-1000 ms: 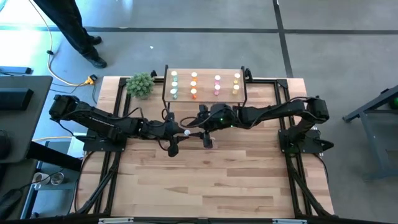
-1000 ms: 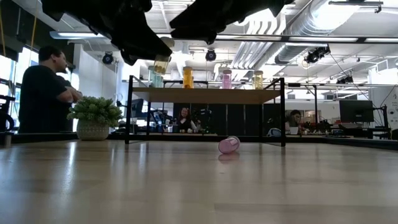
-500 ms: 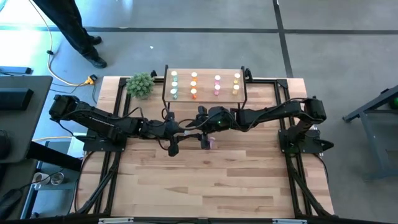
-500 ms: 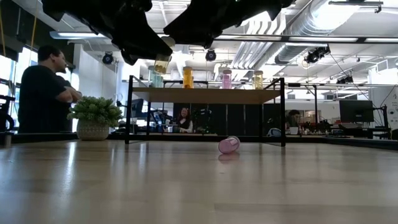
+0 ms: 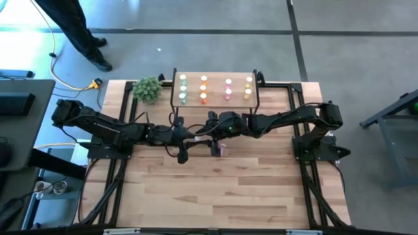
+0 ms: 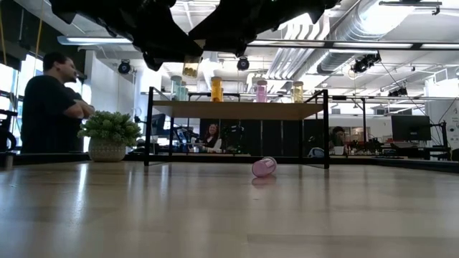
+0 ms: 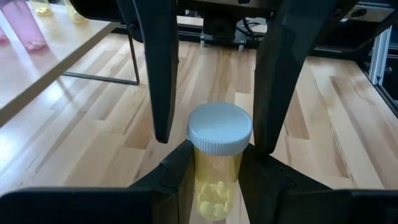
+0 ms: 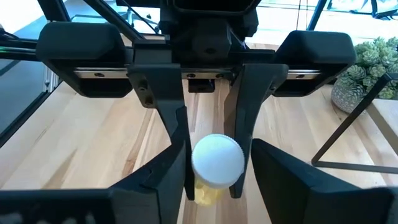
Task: Pick and place medicine bottles onto shelf by color
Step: Put the yellow pill bottle on the shelf aligned with the yellow pill bottle
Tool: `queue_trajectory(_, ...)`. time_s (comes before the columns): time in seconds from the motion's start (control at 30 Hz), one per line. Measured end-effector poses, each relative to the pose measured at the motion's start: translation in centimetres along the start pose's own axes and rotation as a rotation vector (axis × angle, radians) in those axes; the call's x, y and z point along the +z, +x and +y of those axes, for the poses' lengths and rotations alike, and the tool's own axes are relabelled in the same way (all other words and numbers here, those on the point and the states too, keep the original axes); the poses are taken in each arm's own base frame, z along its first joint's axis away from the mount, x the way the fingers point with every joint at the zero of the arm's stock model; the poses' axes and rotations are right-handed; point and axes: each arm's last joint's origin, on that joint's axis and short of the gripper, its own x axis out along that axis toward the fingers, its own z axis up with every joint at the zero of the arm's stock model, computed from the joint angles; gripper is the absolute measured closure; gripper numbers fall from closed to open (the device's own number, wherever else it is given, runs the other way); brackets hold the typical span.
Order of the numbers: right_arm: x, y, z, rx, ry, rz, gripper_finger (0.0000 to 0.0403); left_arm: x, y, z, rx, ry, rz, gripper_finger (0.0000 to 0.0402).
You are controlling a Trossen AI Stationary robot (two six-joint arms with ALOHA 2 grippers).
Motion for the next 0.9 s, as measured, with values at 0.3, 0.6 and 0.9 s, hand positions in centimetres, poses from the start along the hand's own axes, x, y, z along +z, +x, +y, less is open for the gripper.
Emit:
queue_trajectory(0.3,-0.01,0.00,0.01,0.002,0.026,0.001,0.0265,0.07,0.01,0.06,0.022,-0.001,-0.010,0.0305)
queue_trajectory(0.6,-0.01,-0.02,-0.01,0.002,0.027,0.003,0.0290,0.13,0.01,0.08,0.028,-0.003,-0.016,0.0305)
queue_trajectory(0.9,-0.02,-0.02,-0.01,0.002,0.026,0.003,0.0301,0.13,0.02,0.09,0.028,-0.004,-0.017,0.0298)
